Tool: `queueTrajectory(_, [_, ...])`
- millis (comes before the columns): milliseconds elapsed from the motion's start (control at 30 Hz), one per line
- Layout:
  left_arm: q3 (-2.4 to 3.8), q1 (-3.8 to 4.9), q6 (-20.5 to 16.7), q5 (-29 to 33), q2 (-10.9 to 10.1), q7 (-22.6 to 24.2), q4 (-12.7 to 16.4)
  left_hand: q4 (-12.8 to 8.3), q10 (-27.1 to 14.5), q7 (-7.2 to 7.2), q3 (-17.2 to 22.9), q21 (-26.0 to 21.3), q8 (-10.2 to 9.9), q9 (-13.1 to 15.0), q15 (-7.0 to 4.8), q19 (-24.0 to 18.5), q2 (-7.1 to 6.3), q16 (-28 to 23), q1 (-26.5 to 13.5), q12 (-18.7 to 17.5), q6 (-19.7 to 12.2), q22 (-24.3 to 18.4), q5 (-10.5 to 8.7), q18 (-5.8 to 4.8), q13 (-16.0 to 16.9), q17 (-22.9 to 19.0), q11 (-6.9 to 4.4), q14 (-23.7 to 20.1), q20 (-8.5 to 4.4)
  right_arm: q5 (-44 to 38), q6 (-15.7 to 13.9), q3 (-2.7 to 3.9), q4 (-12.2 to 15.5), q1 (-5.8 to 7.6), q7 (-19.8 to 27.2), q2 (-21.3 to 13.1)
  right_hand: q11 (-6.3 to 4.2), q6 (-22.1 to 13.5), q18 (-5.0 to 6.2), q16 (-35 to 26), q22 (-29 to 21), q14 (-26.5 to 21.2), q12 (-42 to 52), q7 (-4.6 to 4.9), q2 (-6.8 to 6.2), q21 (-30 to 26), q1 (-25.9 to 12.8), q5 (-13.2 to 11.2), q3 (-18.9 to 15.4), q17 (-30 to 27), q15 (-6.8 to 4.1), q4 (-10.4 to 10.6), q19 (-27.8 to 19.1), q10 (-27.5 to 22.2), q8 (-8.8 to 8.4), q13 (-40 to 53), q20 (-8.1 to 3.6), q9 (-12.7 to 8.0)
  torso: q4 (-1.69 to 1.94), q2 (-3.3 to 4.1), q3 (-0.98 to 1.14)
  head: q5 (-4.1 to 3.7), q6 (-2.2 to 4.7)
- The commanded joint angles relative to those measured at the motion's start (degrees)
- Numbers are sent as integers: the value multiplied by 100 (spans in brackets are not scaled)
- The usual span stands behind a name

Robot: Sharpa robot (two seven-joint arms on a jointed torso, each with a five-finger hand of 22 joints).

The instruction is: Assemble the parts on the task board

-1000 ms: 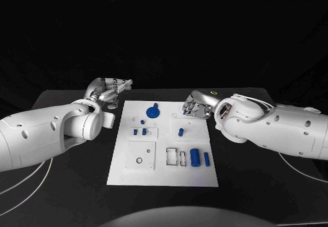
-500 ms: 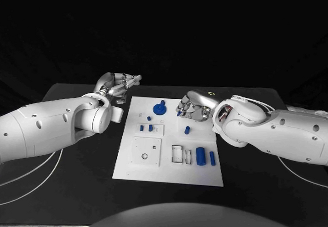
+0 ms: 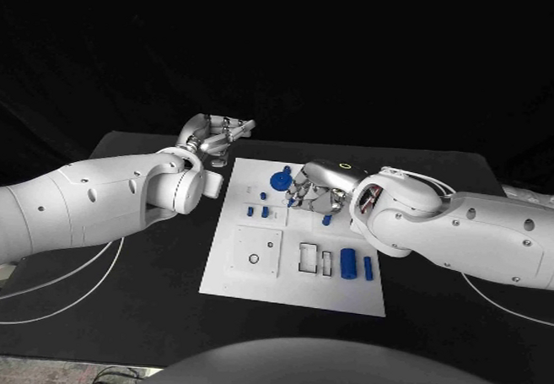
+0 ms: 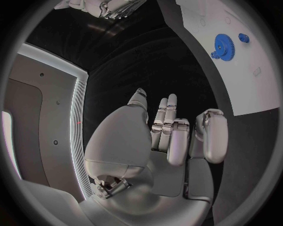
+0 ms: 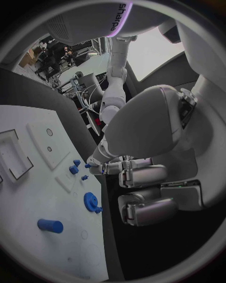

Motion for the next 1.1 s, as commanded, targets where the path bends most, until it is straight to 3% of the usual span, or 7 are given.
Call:
queueTrajectory(33, [4, 2, 98, 19, 51, 46, -42, 6, -54, 9, -44, -26, -20, 6, 10, 19, 54, -2, 9, 2, -31, 1246, 39, -24, -3, 1435, 1, 560, 5, -15, 300, 0, -28, -53, 123, 95, 31, 31, -82, 36, 1509, 607, -33, 56, -15, 26, -30, 29, 44, 1509, 52, -3, 600, -16, -12, -8, 30, 66, 0, 2, 5, 23, -1])
queueTrajectory(200, [3, 2, 126, 5, 75, 46, -72, 4, -59, 10, -47, -32, -21, 5, 10, 14, 63, -1, 15, 1, -36, 1244, 40, -23, -3, 1437, 2, 560, 5, -172, 458, 0, -122, -149, 96, 253, 35, 22, -82, 36, 1509, 607, -36, 59, -15, 26, -25, 28, 53, 1509, 58, -7, 600, -29, -20, -9, 36, 65, -17, 4, 10, 76, -1])
queueTrajectory(600, [3, 1, 135, -23, 60, 48, -84, 4, -59, 10, -47, -32, -21, 5, 10, 14, 63, -1, 15, 1, -36, 1244, 40, -23, -3, 1437, 2, 560, 5, -654, 816, -1, -331, -309, -57, 517, 48, 3, -82, 36, 1509, 607, -39, 73, -17, 26, -20, 28, 71, 1509, 70, -13, 600, -65, -38, -9, 50, 61, -5, 18, 12, 72, -1])
queueTrajectory(1100, [3, 2, 134, -34, 51, 47, -50, 2, -68, 11, -54, -26, -23, 5, 10, 19, 78, -2, 28, -1, -45, 1245, 42, -24, -4, 1436, 3, 560, 6, -740, 940, -1, -454, -466, -7, 781, 55, -10, -82, 36, 1509, 607, -40, 80, -20, 26, -23, 23, 80, 1509, 77, -13, 600, -88, -50, -10, 58, 58, -6, 18, 11, 72, -1])
